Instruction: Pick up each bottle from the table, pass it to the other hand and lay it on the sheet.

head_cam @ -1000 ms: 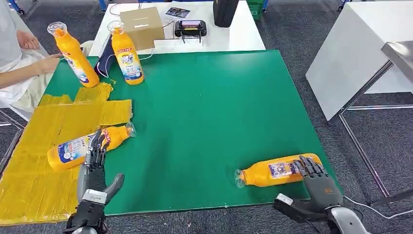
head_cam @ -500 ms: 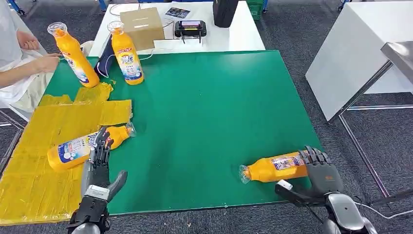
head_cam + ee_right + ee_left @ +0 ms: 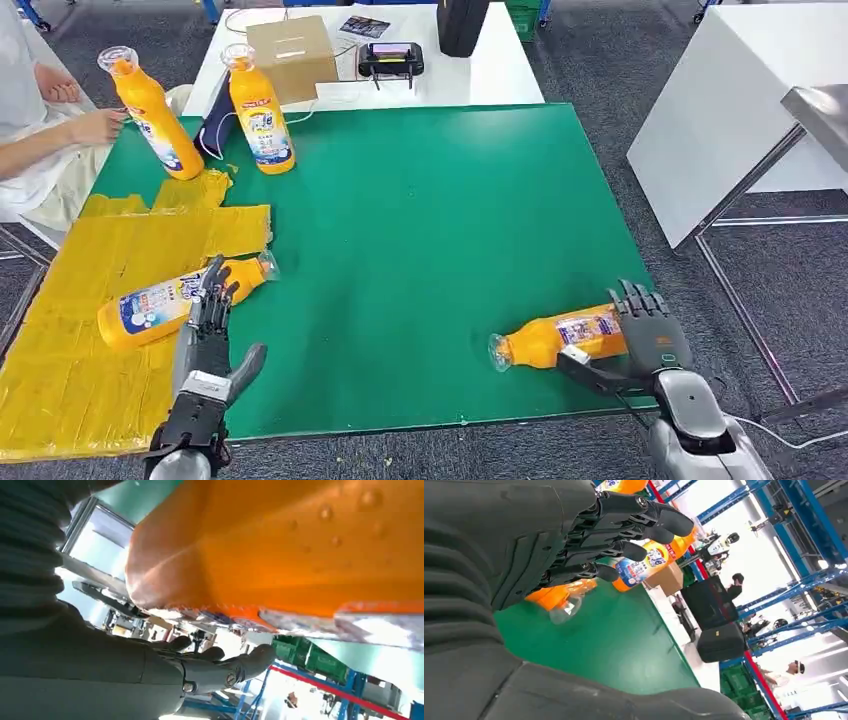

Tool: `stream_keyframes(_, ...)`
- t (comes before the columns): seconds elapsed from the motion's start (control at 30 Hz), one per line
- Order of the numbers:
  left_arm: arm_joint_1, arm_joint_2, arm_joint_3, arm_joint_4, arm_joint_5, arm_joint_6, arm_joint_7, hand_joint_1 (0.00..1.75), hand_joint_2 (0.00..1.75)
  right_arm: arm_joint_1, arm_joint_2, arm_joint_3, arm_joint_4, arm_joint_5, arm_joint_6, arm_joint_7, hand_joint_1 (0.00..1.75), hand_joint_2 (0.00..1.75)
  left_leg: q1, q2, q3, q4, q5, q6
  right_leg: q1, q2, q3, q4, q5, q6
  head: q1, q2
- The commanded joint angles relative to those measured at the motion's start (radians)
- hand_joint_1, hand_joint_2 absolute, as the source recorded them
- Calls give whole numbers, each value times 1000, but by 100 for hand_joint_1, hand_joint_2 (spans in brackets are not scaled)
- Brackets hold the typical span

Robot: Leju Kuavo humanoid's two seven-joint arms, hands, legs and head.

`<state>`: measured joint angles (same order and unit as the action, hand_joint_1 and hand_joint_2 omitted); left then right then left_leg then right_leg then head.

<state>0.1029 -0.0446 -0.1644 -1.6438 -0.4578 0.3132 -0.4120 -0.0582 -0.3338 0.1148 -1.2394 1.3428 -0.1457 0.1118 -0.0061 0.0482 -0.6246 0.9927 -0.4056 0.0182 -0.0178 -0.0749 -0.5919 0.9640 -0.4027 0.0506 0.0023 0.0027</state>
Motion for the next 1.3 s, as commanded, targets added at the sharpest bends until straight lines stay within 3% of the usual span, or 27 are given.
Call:
stream_keyframes(0.03, -29, -5, -17, 66, 6, -6, 4, 0, 175, -33, 25, 39, 122, 0, 13, -4, 0, 175, 2, -3, 5, -1, -1, -1, 1, 4, 5, -2, -1, -2, 0, 0)
stream_keyframes(0.1, -31, -4, -18, 67, 8, -7, 3, 0, 175, -38, 21, 44, 133, -1, 23, -9, 0, 175, 3, -4, 8, -1, -2, -2, 1, 6, 9, -2, -2, -3, 0, 0)
stream_keyframes(0.17, -40, -2, -30, 76, 19, -13, -9, 0, 175, -44, -19, 90, 191, -19, 134, -47, 3, 175, 3, -5, 8, -1, -2, -2, 1, 6, 9, -3, -1, -3, 0, 0)
stream_keyframes(0.2, -40, -7, -40, 79, 20, -17, -13, 0, 175, -14, -51, 97, 198, -46, 152, -69, 171, 175, 2, -4, 7, -1, -1, -1, 1, 4, 8, -3, -1, -2, 0, 0)
stream_keyframes(0.33, -71, -14, -142, 125, 25, -1, -24, 0, 175, 227, -260, 163, 125, -277, 194, -143, 175, 175, 3, -17, 11, -1, -1, -1, 1, -7, 14, -4, -4, -2, 0, 0)
stream_keyframes(0.37, -79, -10, -155, 135, 33, 11, -26, 0, 175, 243, -284, 184, 115, -320, 194, -144, 175, 175, 2, -13, 12, 0, -3, 0, 0, -7, 3, -3, -5, -1, -2, 0)
stream_keyframes(0.4, -83, -5, -165, 144, 41, 18, -30, 0, 175, 252, -307, 209, 106, -360, 191, -129, 175, 175, 2, -23, 15, -1, -6, 1, 0, -13, 9, -4, -10, -3, 0, 0)
stream_keyframes(0.43, -89, -1, -172, 150, 49, 24, -34, 0, 175, 252, -324, 236, 94, -385, 185, -117, 175, 175, 2, -19, 21, -1, -8, 3, 0, -14, 15, -7, -14, 2, 1, 0)
stream_keyframes(0.57, -96, 4, -176, 158, 62, 30, -38, 0, 175, 235, -352, 289, 64, -446, 189, -79, 175, 175, 5, -18, 36, -2, -14, 3, 0, -9, 33, -13, -15, 1, 1, 0)
stream_keyframes(0.7, -95, 5, -165, 152, 70, 32, -42, 0, 175, 229, -364, 313, 21, -520, 147, -113, 175, 175, 6, -15, 44, -2, -19, 5, 0, -7, 43, -17, -17, 3, 0, 0)
stream_keyframes(0.77, -76, 3, -149, 124, 62, 34, -40, 0, 175, 200, -294, 281, -11, -493, 7, -148, 175, 175, 7, -12, 46, -1, -20, 6, 1, -6, 45, -20, -17, 3, 1, 0)
stream_keyframes(0.83, -43, -11, -121, 74, 27, 18, -15, 0, 175, 167, -137, 183, -56, -415, -115, -141, 175, 175, 8, -7, 47, -2, -21, 6, 3, -1, 47, -22, -15, 5, 1, 0)
stream_keyframes(0.97, -29, -17, -89, 39, 0, 6, 4, 0, 175, 83, 122, 42, -146, -332, -225, -162, 175, 175, 8, 3, 42, -3, -22, 5, 3, 12, 51, -21, -13, 4, 0, 0)
stream_keyframes(1.03, -31, -14, -83, 40, -1, 5, 5, 0, 175, 67, 152, 33, -173, -323, -223, -161, 175, 175, 9, 10, 42, -2, -23, 4, 4, 17, 48, -18, -12, 2, 0, 0)
stream_keyframes(1.23, -34, -9, -82, 51, -2, 5, 5, 0, 175, 77, 185, 0, -197, -360, -272, -209, 175, 175, 7, -2, 34, 0, -20, 2, 3, 7, 39, -10, -16, 2, 0, 0)
stream_keyframes(1.3, -39, 7, -93, 58, -14, -14, 15, 0, 175, 68, 246, -21, -233, -424, -323, -266, 175, 175, 7, -1, 33, 0, -21, 2, 2, 8, 39, -10, -16, 2, 0, 0)
